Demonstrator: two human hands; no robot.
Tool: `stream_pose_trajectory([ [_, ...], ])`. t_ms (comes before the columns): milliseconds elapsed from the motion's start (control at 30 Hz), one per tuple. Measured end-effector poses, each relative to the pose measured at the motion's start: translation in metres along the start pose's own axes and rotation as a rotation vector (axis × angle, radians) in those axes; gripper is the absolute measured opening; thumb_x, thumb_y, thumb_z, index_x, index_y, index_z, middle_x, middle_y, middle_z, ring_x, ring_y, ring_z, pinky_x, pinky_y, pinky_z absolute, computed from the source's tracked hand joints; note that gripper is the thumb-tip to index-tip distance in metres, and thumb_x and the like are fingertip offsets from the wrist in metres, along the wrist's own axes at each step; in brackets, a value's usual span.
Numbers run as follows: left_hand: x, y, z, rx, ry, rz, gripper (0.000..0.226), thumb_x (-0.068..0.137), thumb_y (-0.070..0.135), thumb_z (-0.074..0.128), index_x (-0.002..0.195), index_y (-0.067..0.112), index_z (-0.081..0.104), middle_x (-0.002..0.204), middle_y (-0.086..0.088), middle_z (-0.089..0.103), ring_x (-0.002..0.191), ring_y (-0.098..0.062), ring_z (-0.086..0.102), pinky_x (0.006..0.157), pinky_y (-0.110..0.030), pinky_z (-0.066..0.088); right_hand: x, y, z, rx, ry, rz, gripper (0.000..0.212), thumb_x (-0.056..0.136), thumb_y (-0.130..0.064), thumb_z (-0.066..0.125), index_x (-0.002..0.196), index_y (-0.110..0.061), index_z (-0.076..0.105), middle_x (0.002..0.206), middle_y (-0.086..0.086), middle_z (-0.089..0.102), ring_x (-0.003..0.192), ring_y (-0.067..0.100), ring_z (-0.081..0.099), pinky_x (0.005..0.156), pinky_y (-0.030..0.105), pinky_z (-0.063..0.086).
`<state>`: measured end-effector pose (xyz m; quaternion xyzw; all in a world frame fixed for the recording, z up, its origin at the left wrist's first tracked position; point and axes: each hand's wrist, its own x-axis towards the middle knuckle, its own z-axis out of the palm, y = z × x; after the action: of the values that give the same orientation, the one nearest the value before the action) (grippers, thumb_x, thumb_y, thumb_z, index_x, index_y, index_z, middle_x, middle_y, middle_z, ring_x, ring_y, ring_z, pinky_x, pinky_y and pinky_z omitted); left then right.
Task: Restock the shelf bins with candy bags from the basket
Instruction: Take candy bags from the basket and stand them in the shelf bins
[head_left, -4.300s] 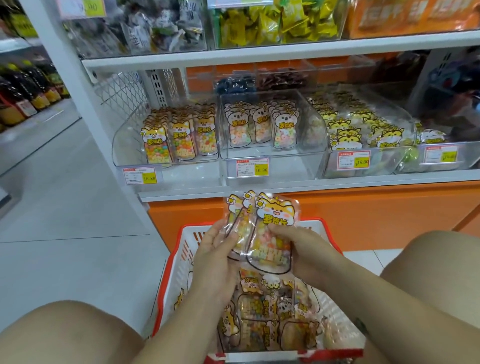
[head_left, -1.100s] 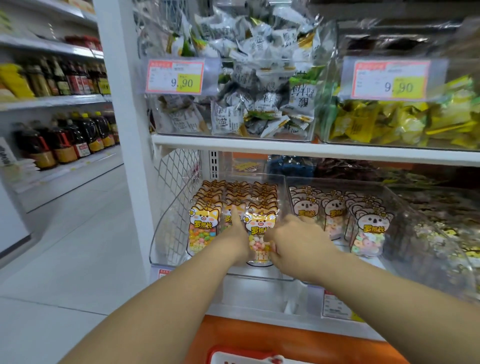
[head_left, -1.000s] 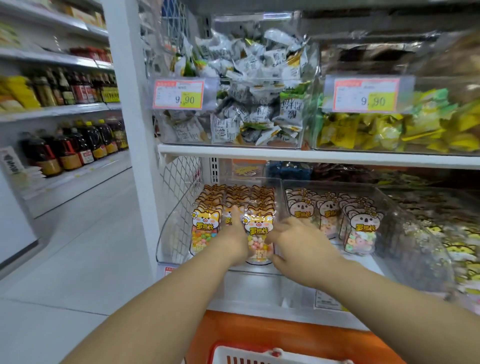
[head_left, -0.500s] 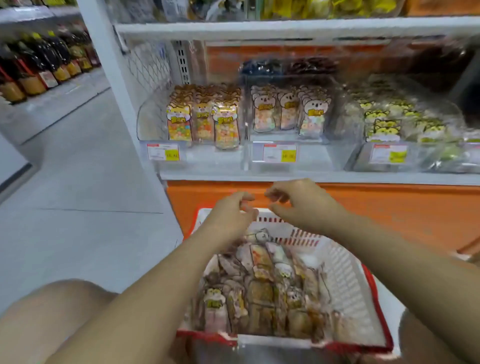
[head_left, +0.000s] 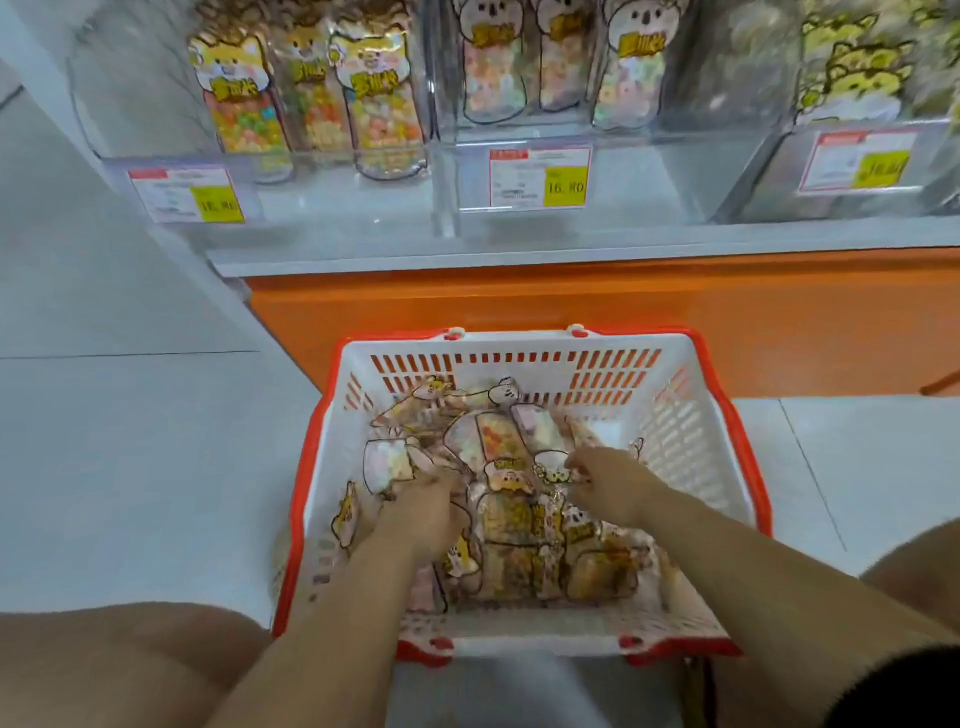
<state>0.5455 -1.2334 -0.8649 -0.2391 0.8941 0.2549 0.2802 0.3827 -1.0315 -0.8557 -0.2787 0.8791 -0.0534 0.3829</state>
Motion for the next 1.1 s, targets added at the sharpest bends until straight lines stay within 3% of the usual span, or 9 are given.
stream_pose_trajectory([
  [300, 0.009, 0.012, 0.02, 0.231, -0.079, 0.001, 0.054, 0.1, 0.045, 0.043, 0.152, 0.036, 0.029, 0.161, 0.003, 0.026, 0.147, -0.03, 0.023, 0.113, -0.059, 0.026, 0.039, -0.008, 0.042, -0.187, 0.131, -0.021, 0.098, 0.091, -0.039, 0.067, 0.157, -0.025, -0.005, 0.167, 0.004, -0.004, 0.153, 0.032, 0.0, 0.12, 0.054, 0.019],
  [467, 0.01, 0.013, 0.017, 0.215, -0.087, -0.011, 0.056, 0.099, 0.047, 0.047, 0.151, 0.036, 0.031, 0.161, 0.004, 0.027, 0.146, -0.03, 0.024, 0.115, -0.057, 0.025, 0.048, -0.001, 0.042, -0.151, 0.165, -0.044, 0.058, 0.1, -0.033, 0.05, 0.151, -0.041, 0.025, 0.154, -0.002, 0.04, 0.145, 0.032, 0.03, 0.12, 0.052, 0.019],
  [567, 0.015, 0.012, 0.017, 0.17, -0.083, -0.02, 0.057, 0.096, 0.05, 0.049, 0.149, 0.037, 0.033, 0.158, 0.004, 0.031, 0.142, -0.032, 0.031, 0.114, -0.056, 0.029, 0.042, 0.001, 0.028, 0.002, 0.314, -0.125, 0.026, 0.1, -0.024, 0.045, 0.11, -0.041, 0.061, 0.101, -0.007, 0.069, 0.099, 0.02, 0.061, 0.096, 0.039, 0.042],
  [667, 0.021, 0.005, 0.016, 0.033, -0.047, -0.039, 0.057, 0.091, 0.061, 0.047, 0.145, 0.043, 0.041, 0.152, 0.006, 0.042, 0.133, -0.028, 0.046, 0.109, -0.054, 0.039, 0.031, -0.006, 0.008, 0.301, 0.408, -0.108, 0.018, 0.103, -0.023, 0.045, 0.095, -0.029, 0.06, 0.07, -0.009, 0.056, 0.058, 0.008, 0.051, 0.053, 0.025, 0.035],
  [767, 0.027, -0.004, 0.011, -0.201, 0.137, -0.095, 0.04, 0.088, 0.061, 0.046, 0.12, 0.042, 0.06, 0.121, 0.014, 0.065, 0.105, -0.015, 0.064, 0.089, -0.039, 0.055, 0.025, -0.008, -0.004, 0.682, 0.516, 0.001, 0.014, 0.101, -0.025, 0.05, 0.089, -0.025, 0.057, 0.054, -0.01, 0.051, 0.044, 0.008, 0.042, 0.044, 0.021, 0.03],
  [833, 0.029, -0.011, 0.006, -0.263, 0.279, -0.18, 0.023, 0.093, 0.045, 0.05, 0.109, 0.04, 0.067, 0.105, 0.011, 0.067, 0.084, -0.015, 0.067, 0.073, -0.033, 0.057, 0.022, -0.009, -0.01, 0.914, 0.527, 0.069, 0.019, 0.098, -0.028, 0.053, 0.079, -0.024, 0.054, 0.047, -0.011, 0.043, 0.045, 0.01, 0.039, 0.046, 0.02, 0.033],
  [933, 0.036, -0.024, 0.005, -0.32, 0.426, -0.279, 0.026, 0.095, 0.027, 0.05, 0.102, 0.028, 0.075, 0.097, -0.012, 0.063, 0.053, -0.019, 0.056, 0.051, -0.027, 0.046, 0.024, -0.01, -0.02, 1.241, 0.464, 0.15, 0.04, 0.084, -0.038, 0.06, 0.095, 0.0, 0.062, 0.077, 0.011, 0.055, 0.07, 0.025, 0.056, 0.069, 0.034, 0.051],
  [1033, 0.04, -0.029, 0.004, -0.476, 0.465, -0.343, 0.024, 0.096, 0.021, 0.054, 0.113, 0.015, 0.07, 0.109, -0.017, 0.064, 0.059, -0.018, 0.058, 0.056, -0.026, 0.044, 0.024, -0.014, -0.027, 1.345, 0.364, 0.163, 0.04, 0.092, -0.029, 0.061, 0.121, -0.002, 0.063, 0.109, 0.016, 0.063, 0.077, 0.028, 0.067, 0.08, 0.047, 0.061],
  [1100, 0.038, -0.027, 0.0, -0.559, 0.457, -0.354, 0.028, 0.097, 0.02, 0.055, 0.123, 0.011, 0.063, 0.114, -0.012, 0.063, 0.072, -0.017, 0.058, 0.064, -0.028, 0.045, 0.02, -0.016, -0.033, 1.222, 0.342, 0.105, 0.036, 0.096, -0.027, 0.057, 0.114, 0.004, 0.063, 0.091, 0.025, 0.062, 0.068, 0.03, 0.06, 0.082, 0.061, 0.056],
])
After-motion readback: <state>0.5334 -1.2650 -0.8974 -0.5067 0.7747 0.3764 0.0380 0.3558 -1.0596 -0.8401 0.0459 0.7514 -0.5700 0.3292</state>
